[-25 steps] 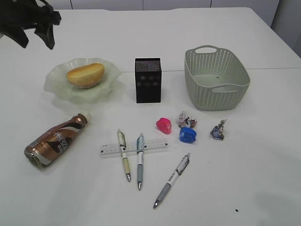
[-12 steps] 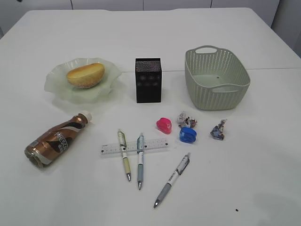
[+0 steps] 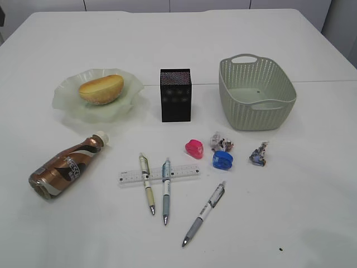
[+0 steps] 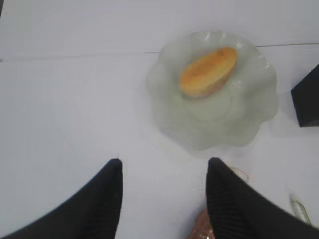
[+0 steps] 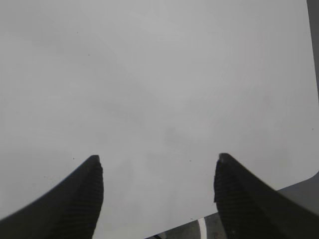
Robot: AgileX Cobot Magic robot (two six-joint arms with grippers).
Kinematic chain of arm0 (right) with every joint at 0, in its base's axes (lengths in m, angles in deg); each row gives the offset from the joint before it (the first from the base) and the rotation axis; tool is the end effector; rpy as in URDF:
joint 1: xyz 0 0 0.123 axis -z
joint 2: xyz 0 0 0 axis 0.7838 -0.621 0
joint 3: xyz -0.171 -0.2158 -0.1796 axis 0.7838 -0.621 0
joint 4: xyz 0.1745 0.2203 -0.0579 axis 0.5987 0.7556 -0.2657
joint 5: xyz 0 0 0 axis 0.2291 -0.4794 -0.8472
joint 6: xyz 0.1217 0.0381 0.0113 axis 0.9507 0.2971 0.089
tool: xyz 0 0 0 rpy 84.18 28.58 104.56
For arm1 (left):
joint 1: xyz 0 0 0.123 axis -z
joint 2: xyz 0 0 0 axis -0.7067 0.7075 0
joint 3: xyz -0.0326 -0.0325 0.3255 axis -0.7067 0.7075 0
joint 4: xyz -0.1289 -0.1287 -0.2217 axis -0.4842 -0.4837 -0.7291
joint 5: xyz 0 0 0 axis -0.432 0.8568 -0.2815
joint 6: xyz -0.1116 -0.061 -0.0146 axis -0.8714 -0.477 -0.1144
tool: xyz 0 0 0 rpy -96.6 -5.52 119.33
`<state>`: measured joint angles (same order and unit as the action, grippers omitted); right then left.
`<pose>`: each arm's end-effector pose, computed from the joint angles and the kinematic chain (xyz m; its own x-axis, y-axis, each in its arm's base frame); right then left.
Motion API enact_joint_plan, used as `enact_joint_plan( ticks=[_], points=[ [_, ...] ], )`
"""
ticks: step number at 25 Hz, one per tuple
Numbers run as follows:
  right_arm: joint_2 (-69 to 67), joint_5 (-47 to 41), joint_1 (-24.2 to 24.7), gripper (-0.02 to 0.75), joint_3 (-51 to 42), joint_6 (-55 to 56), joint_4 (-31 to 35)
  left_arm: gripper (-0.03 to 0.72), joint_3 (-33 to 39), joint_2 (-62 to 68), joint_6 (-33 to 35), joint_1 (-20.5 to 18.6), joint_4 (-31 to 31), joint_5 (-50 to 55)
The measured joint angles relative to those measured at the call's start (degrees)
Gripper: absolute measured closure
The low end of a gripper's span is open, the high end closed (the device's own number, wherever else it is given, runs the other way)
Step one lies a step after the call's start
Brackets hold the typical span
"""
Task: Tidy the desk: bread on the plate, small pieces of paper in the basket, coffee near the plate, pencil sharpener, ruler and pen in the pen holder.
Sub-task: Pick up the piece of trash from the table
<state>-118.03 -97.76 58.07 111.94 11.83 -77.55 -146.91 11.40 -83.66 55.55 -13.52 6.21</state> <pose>0.2636 -0.0601 0.2411 -0.9514 0.2135 -0.2217 0.2600 0.9431 -0.2074 0.3892 -0.0543 0.3905 -0.7119 -0.0166 -0.7021 -0.0201 0.9998 -0.0032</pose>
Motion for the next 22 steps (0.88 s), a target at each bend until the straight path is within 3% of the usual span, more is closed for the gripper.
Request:
enact_joint_plan(
  ticks=[7, 11, 17, 22],
  points=[
    [0.0, 0.0, 0.0, 0.197, 0.0, -0.3, 1.7, 0.301, 29.9, -14.4, -0.7, -1.0, 2.3, -32.1],
    [0.0, 0.0, 0.0, 0.197, 0.0, -1.6, 6.0, 0.302, 41.8, -17.5, -0.7, -1.7, 2.7, -44.2],
    [0.0, 0.5, 0.0, 0.197, 0.0, -2.9, 14.8, 0.302, 47.2, -18.4, -0.7, -1.8, 2.8, -48.1],
    [0.0, 5.5, 0.0, 0.197, 0.0, -8.6, 27.3, 0.306, 47.2, -18.4, -0.7, -1.9, 0.2, -47.8]
  ],
)
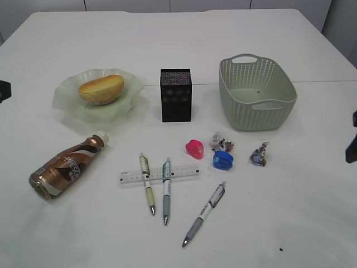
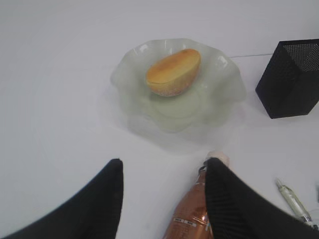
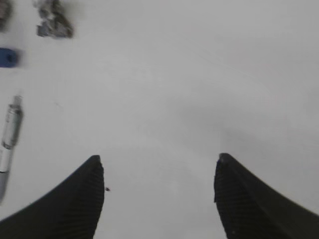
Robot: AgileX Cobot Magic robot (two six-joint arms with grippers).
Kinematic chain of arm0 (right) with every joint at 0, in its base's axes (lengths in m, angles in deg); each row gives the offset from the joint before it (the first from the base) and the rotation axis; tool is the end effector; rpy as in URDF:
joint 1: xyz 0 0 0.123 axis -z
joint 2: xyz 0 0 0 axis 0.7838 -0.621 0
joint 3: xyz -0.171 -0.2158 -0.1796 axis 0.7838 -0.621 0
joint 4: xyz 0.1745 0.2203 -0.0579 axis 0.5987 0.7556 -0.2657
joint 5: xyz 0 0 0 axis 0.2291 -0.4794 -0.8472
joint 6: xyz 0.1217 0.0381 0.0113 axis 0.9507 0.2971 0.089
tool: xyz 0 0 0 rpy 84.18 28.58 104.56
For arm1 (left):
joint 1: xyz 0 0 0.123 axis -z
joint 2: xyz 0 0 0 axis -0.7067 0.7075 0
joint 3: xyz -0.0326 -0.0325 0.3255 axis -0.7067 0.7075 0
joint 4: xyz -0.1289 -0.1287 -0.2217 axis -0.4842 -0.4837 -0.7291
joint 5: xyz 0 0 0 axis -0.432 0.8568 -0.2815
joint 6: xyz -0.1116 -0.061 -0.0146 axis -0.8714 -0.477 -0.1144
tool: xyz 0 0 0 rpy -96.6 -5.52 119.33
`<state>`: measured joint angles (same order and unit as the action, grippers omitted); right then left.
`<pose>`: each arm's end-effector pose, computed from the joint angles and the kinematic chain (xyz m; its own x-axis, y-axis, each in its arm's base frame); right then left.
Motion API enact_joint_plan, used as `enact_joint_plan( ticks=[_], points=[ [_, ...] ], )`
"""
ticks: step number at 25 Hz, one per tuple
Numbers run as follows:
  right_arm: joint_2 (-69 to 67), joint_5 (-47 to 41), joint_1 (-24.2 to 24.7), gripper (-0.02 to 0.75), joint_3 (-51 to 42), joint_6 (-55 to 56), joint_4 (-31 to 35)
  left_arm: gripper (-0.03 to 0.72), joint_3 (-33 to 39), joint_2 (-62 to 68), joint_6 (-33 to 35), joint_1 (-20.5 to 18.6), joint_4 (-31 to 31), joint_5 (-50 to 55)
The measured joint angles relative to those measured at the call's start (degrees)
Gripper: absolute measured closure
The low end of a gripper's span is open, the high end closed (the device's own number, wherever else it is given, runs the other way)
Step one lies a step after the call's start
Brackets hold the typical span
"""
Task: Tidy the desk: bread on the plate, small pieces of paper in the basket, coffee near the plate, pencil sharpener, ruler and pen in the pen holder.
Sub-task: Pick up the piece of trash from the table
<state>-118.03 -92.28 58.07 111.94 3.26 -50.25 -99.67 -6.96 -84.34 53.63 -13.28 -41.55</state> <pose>0.2802 -0.0117 0.2417 -0.9127 0.3298 -0.2412 0.2829 0.9361 0.2091 0.2896 -0.0435 0.2701 -0.4697 -0.0228 -0.8825 0.1042 0.9912 -0.0811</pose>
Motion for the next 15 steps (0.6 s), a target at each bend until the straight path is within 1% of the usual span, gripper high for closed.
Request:
enact_joint_plan(
  ticks=[2, 4, 9, 15],
  points=[
    [0.0, 2.4, -0.7, 0.197, 0.0, -2.1, 3.4, 0.307, 0.0, 0.0, 0.0, 0.0, -0.9, 0.0],
    [-0.9, 4.1, -1.7, 0.197, 0.0, -3.0, 5.3, 0.307, 0.0, 0.0, -0.1, 0.0, -1.4, 0.1],
    [-6.4, 9.0, -6.9, 0.197, 1.2, -3.5, 6.2, 0.307, 0.0, -0.1, -0.1, 0.0, -1.6, 0.2],
    [-14.1, 20.8, -10.6, 0.197, 2.6, -3.6, 7.6, 0.307, 0.0, -1.3, -0.1, 0.0, -1.7, 0.4]
  ],
)
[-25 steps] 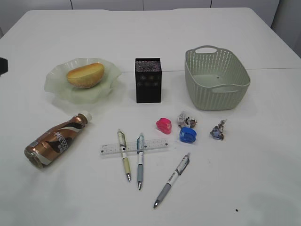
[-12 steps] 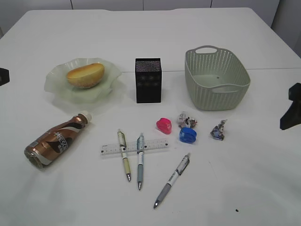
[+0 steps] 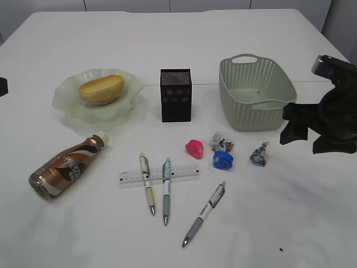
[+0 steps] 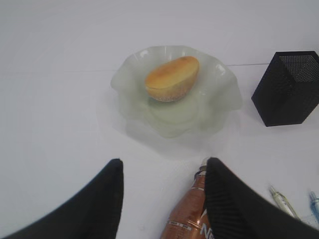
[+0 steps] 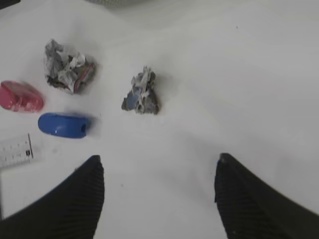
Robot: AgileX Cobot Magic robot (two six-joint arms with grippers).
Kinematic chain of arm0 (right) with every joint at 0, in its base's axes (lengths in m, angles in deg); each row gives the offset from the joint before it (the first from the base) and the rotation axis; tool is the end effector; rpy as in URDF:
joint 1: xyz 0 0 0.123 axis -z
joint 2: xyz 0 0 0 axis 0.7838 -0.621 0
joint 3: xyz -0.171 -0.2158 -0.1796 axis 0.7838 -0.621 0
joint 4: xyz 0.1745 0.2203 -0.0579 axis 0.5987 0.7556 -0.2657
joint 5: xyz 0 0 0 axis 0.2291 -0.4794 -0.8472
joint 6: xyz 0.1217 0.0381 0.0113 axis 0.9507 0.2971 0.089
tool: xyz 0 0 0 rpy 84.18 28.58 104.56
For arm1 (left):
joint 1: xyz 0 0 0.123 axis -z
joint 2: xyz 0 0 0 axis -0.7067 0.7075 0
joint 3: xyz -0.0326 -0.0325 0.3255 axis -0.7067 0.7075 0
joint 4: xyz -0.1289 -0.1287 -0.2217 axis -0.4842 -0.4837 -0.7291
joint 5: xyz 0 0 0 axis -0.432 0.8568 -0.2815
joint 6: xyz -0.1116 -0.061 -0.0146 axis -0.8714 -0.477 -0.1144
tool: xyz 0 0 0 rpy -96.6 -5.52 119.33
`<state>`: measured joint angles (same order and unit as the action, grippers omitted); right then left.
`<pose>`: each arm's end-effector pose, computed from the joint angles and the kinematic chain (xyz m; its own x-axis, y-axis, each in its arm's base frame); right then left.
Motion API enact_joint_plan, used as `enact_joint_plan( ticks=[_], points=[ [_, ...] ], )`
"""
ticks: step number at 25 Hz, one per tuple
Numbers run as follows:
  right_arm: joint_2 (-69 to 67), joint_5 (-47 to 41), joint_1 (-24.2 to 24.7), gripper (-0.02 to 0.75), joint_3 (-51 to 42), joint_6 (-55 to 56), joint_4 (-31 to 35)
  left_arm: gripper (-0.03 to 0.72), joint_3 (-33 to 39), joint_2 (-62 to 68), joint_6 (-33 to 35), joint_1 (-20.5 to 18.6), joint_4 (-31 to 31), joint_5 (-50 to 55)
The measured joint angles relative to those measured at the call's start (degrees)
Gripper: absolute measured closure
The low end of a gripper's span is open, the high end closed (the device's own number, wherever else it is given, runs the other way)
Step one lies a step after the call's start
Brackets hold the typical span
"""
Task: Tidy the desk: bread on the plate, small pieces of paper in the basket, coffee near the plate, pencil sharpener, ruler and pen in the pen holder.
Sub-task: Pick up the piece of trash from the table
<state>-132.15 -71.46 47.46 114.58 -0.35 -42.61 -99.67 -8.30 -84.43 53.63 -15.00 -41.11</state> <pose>0.3559 0.0478 0.1948 -0.8915 0.2550 -0.3745 0.1490 0.9456 0.2893 0.2857 -0.0428 0.2760 -0.4590 -0.0562 -0.8867 0.0904 0.9899 -0.1096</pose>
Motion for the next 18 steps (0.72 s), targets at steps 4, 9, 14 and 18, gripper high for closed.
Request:
enact_joint_plan(
  ticks=[4, 9, 14, 18],
  points=[
    [-4.5, 7.8, -1.4, 0.197, 0.0, -1.8, 0.4, 0.308, 0.0, -0.6, 0.0, 0.0, 0.0, 0.2],
    [-8.8, 15.0, -3.3, 0.197, 0.1, -5.4, 1.2, 0.308, 0.0, -0.8, 0.0, 0.0, -0.1, 0.2],
    [-12.3, 16.8, -3.5, 0.197, 0.1, -5.8, 2.3, 0.308, 0.0, -0.8, 0.0, 0.0, 0.0, 0.2],
    [-13.8, 17.1, -3.5, 0.197, 0.1, -5.9, 2.5, 0.308, 0.0, -0.8, 0.0, 0.0, 0.0, 0.2]
  ],
)
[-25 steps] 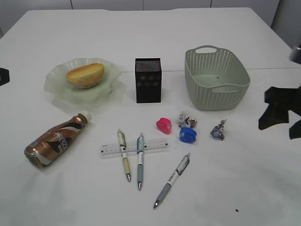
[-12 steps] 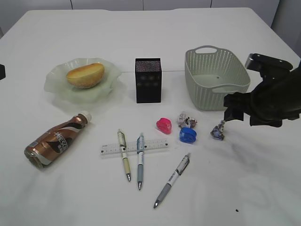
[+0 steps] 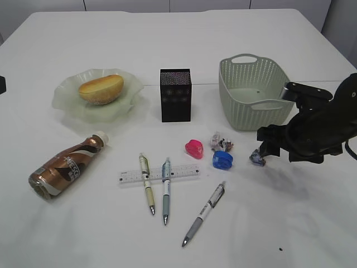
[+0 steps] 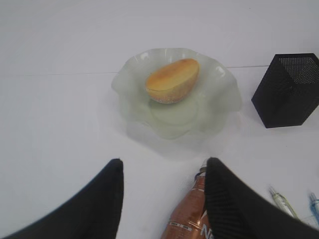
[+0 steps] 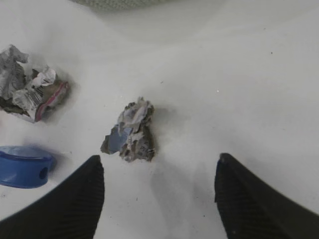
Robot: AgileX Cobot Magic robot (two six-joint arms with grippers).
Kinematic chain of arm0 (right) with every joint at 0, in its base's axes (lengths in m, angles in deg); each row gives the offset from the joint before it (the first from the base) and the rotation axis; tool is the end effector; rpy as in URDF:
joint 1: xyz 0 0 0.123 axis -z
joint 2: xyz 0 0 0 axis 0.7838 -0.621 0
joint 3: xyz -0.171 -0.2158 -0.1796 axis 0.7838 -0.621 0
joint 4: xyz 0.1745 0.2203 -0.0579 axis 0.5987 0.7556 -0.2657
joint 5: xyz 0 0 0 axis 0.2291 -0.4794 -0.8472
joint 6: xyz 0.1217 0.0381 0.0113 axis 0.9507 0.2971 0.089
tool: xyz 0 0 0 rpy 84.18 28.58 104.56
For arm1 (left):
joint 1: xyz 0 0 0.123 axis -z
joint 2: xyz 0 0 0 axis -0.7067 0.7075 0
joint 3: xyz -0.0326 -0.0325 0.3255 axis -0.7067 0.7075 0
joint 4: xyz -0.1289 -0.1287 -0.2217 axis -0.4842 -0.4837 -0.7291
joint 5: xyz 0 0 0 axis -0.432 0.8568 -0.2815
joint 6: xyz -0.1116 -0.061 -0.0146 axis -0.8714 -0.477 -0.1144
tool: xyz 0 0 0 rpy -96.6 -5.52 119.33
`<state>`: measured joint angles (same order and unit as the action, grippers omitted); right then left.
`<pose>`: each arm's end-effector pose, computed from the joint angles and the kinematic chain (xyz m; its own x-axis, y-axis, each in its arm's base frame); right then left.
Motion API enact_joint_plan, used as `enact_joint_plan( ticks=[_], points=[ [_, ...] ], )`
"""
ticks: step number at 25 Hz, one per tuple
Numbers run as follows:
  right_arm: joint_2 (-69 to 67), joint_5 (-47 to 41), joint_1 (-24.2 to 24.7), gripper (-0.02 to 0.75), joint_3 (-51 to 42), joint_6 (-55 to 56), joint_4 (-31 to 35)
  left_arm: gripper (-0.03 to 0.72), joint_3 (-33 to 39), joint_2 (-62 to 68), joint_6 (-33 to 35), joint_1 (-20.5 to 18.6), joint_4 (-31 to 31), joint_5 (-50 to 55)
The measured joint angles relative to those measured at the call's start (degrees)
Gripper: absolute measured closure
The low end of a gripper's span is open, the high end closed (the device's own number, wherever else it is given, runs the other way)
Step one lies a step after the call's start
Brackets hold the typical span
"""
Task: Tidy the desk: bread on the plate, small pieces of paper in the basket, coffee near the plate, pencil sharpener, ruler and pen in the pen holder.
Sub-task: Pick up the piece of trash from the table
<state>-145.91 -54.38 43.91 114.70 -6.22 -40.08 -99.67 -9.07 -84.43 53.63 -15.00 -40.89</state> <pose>0.3954 0.0655 0.1200 -0.8752 0.1850 -0.4469 0.0895 0.9699 0.2262 0.2834 -0.0424 0.2795 -0.4504 -0.0575 -0.8910 0.0909 0.9898 -0.1099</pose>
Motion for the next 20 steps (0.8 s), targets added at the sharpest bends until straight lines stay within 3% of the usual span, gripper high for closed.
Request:
enact_joint_plan(
  ticks=[8, 15, 20],
  points=[
    [3.0, 8.0, -0.1, 0.197, -1.0, -0.2, -1.8, 0.308, 0.0, 0.0, 0.0, 0.0, 0.1, 0.2],
    [8.6, 28.7, -1.9, 0.198, -13.8, -0.2, -5.4, 0.308, 0.0, 0.0, 0.0, 0.0, 0.1, 0.4],
    [6.8, 33.9, -2.2, 0.197, -16.6, -0.1, -13.2, 0.308, 0.0, 0.0, 0.0, 0.0, 0.1, 0.4]
  ],
)
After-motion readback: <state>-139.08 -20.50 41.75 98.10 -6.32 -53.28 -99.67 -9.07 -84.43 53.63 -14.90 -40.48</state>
